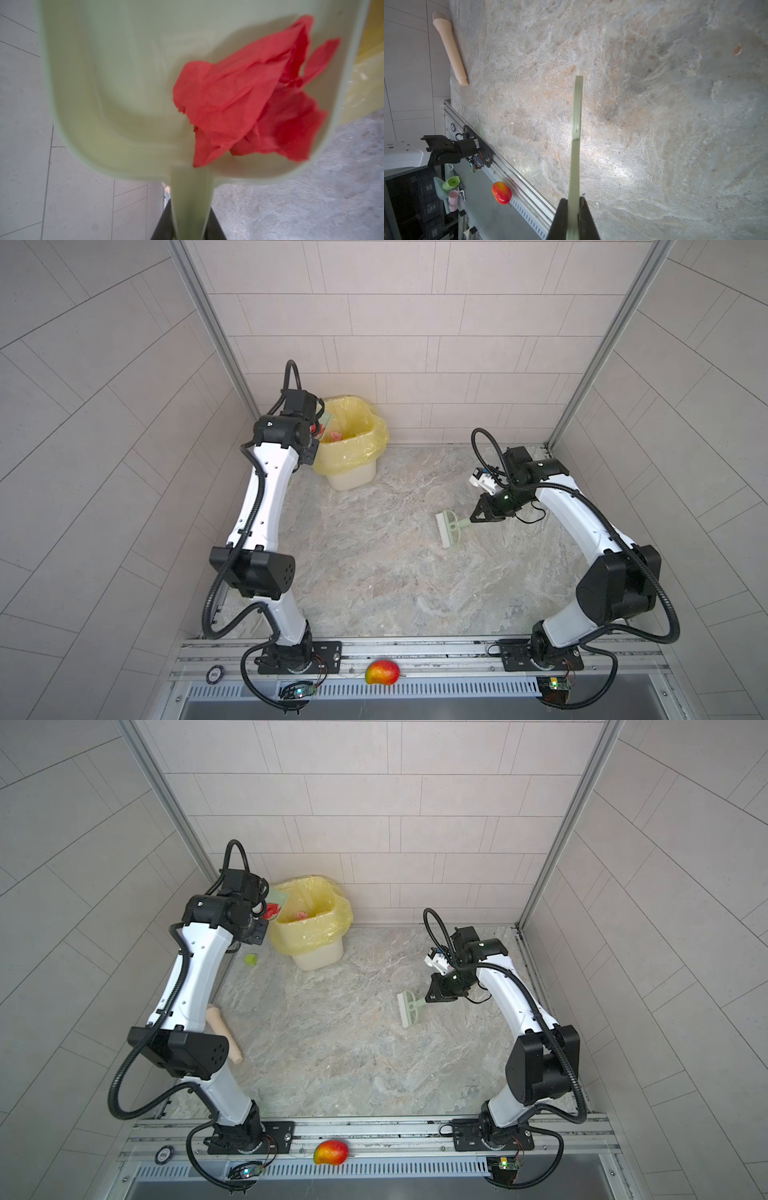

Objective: Sweep away the paper scraps from the table
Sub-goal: 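Tip the green dustpan over the yellow bin with the left gripper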

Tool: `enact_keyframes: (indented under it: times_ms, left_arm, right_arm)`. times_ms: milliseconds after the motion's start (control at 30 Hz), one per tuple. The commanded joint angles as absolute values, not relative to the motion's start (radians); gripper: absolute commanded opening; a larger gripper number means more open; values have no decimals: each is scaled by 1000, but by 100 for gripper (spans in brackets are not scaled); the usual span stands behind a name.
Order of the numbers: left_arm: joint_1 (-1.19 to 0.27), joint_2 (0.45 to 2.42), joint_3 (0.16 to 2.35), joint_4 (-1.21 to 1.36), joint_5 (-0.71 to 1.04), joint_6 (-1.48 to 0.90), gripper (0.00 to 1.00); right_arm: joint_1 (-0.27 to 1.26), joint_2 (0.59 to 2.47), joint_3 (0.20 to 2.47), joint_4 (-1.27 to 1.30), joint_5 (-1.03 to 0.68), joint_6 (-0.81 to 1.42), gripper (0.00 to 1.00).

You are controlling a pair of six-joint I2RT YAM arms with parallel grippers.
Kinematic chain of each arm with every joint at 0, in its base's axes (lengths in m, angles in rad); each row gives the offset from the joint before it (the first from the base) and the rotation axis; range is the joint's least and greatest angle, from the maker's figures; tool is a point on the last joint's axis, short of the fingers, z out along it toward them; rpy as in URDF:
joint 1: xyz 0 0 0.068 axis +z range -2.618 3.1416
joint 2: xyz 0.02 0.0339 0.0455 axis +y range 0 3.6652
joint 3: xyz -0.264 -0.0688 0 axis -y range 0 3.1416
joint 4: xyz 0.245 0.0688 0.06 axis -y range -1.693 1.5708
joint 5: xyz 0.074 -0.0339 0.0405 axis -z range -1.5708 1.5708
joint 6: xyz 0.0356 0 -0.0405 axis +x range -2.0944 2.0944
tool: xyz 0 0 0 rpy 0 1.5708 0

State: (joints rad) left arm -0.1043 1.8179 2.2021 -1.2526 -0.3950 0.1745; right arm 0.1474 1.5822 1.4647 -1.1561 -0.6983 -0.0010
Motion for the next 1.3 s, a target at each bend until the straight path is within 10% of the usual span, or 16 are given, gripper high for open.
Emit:
enact_keyframes:
  times_ms: [0, 633, 1267]
  left_arm:
    - [-101, 1862, 2299, -1308, -509, 217, 0]
    - [-196, 1983, 2168, -894, -1012, 715, 0]
    - [-234, 1907, 1854, -236, -1164, 1282, 0]
  right_arm:
    - [144, 1594, 1497, -1177, -733, -36, 0]
    - [134, 1653, 1511, -1174, -760, -40, 0]
    - [134, 1635, 1474, -1155, -767, -41, 0]
